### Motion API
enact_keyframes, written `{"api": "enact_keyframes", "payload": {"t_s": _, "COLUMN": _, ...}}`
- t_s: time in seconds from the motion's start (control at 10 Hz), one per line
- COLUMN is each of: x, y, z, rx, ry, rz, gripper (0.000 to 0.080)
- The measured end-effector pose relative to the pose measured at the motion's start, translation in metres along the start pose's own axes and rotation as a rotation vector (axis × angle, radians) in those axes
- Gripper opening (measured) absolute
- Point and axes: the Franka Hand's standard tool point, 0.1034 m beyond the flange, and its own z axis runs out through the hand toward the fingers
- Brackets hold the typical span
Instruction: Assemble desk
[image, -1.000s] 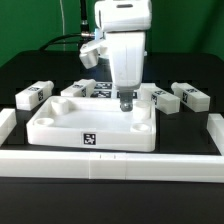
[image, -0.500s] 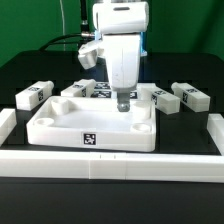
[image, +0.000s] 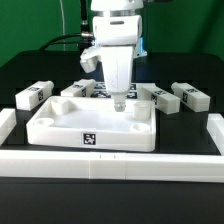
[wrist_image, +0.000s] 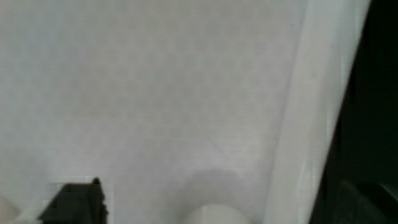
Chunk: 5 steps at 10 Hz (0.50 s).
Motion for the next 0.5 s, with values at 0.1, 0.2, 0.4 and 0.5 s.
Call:
{"api": "enact_keyframes", "payload": {"t_s": 0.1, "x": 0.0007, "y": -0.0041, "z": 0.0088, "rx": 0.017, "ry": 0.003, "rz": 0.019, "gripper": 0.0650}}
{"api": "enact_keyframes", "payload": {"t_s": 0.2, "x": 0.0008, "y": -0.0080, "z": 0.0140, "rx": 0.028, "ry": 0.004, "rz": 0.033, "gripper": 0.0650}}
{"api": "enact_keyframes", "payload": {"t_s": 0.4, "x": 0.0020, "y": -0.0105, "z": 0.0173, "rx": 0.036, "ry": 0.004, "rz": 0.055, "gripper": 0.0650}}
{"api": "enact_keyframes", "payload": {"t_s": 0.5, "x": 0.0012, "y": -0.0108, "z": 0.0175, "rx": 0.036, "ry": 0.004, "rz": 0.057, "gripper": 0.0516}}
